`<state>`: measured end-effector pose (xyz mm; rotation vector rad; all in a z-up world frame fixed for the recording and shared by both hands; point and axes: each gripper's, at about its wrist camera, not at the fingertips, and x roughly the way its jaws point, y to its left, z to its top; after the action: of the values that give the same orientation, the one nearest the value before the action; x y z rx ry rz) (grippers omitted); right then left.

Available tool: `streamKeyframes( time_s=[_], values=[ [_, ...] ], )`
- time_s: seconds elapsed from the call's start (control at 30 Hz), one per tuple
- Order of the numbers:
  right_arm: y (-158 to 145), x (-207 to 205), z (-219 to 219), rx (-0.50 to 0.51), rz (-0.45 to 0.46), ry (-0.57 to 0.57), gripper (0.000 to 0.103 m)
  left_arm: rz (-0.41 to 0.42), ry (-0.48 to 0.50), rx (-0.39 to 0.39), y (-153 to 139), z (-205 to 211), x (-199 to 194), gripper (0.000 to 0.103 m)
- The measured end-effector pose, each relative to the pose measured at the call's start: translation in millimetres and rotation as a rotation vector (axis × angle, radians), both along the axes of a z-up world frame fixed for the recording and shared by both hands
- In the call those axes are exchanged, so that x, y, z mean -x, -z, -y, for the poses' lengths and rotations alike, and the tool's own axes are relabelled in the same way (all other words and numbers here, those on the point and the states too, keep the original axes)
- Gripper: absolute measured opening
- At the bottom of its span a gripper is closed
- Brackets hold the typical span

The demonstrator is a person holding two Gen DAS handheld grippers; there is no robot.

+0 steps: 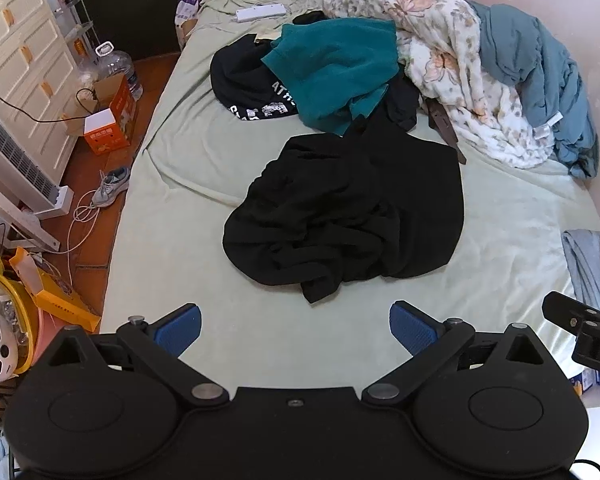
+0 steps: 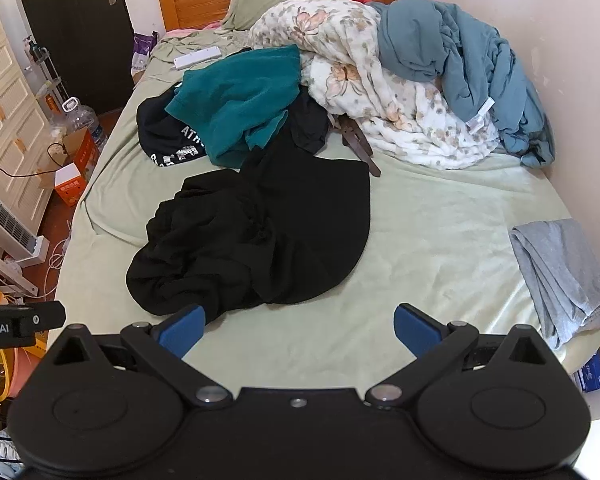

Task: Fold clothes
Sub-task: 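Move both tools toward the black garment on the bed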

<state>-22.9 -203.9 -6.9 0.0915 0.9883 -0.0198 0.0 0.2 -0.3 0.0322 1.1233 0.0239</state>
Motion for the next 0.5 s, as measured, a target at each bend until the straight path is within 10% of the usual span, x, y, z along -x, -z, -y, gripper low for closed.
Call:
streamKeyframes(
  time_s=[0.5],
  values=[
    [-5.1,-2.8,-13.9,0.025,0.013,-0.041,0.102,-0.026,-0.031,0.025,4.1,-3.6,-0.2,0.102]
  ],
)
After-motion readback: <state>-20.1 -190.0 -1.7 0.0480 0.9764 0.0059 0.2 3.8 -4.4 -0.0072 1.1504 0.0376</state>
